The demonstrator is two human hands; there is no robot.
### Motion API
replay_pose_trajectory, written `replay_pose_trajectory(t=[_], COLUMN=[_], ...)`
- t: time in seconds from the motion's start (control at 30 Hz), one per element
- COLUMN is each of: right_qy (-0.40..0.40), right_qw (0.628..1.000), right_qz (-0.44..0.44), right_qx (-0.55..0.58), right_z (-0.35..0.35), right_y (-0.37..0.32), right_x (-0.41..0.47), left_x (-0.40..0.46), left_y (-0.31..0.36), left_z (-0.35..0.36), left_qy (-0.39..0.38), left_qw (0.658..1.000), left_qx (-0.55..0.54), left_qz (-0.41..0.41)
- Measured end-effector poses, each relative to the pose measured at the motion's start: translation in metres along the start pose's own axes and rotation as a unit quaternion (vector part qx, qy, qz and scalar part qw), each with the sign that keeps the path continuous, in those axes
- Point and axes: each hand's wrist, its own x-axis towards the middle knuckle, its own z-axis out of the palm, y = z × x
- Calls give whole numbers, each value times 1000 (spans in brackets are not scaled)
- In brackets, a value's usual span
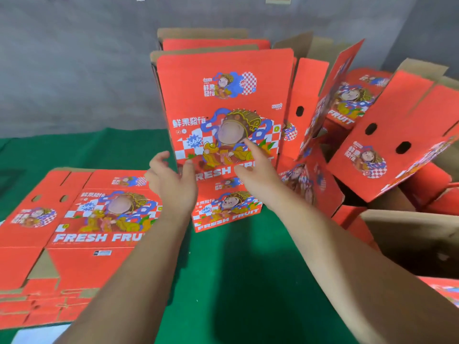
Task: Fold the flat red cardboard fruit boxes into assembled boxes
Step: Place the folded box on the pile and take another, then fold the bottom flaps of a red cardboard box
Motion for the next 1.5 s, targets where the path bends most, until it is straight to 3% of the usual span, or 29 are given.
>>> replay_pose_trajectory(t=[0.07,0.17,0.27,0.33,0.4,0.47,0.53,0.63,0.8,0.97,1.07,1.2,1.3,1.4,1.47,1.5], right_qy=[0,4,-16,-19,-20,-32,-52,-86,-145,-183,-193,-135,-109,-103,-108,-111], right_qw=[1000,1000,999,998,998,997,996,993,977,905,869,895,915,924,927,929], right_qz=[-12,-16,12,31,51,67,69,80,155,353,377,355,352,348,342,338], right_qx=[-2,1,39,47,41,35,24,-3,-13,152,257,232,162,122,105,98], right_z=[10,28,45,55,63,71,79,90,117,139,142,145,137,125,122,121], right_y=[-5,-6,0,6,11,16,22,31,45,48,43,37,41,47,49,50], right_x=[-5,-17,-36,-47,-56,-63,-70,-78,-99,-121,-123,-125,-127,-129,-132,-134], left_x=[-16,-24,-25,-26,-30,-39,-48,-60,-93,-130,-137,-134,-120,-111,-110,-111], left_y=[-6,-25,-58,-88,-122,-154,-174,-176,-157,-127,-113,-104,-131,-172,-189,-194], left_z=[1,-4,-22,-37,-53,-66,-71,-68,-55,-48,-54,-87,-138,-200,-230,-239], left_qy=[2,-65,-99,-140,-236,-312,-304,-268,-248,-217,-212,-276,-123,13,18,6], left_qw=[997,987,989,971,887,790,763,776,866,909,923,956,968,937,915,916], left_qx=[-22,11,64,190,396,525,570,569,434,355,318,99,217,331,326,301], left_qz=[80,144,88,25,-41,-56,-11,40,5,13,35,27,35,-111,-238,-265])
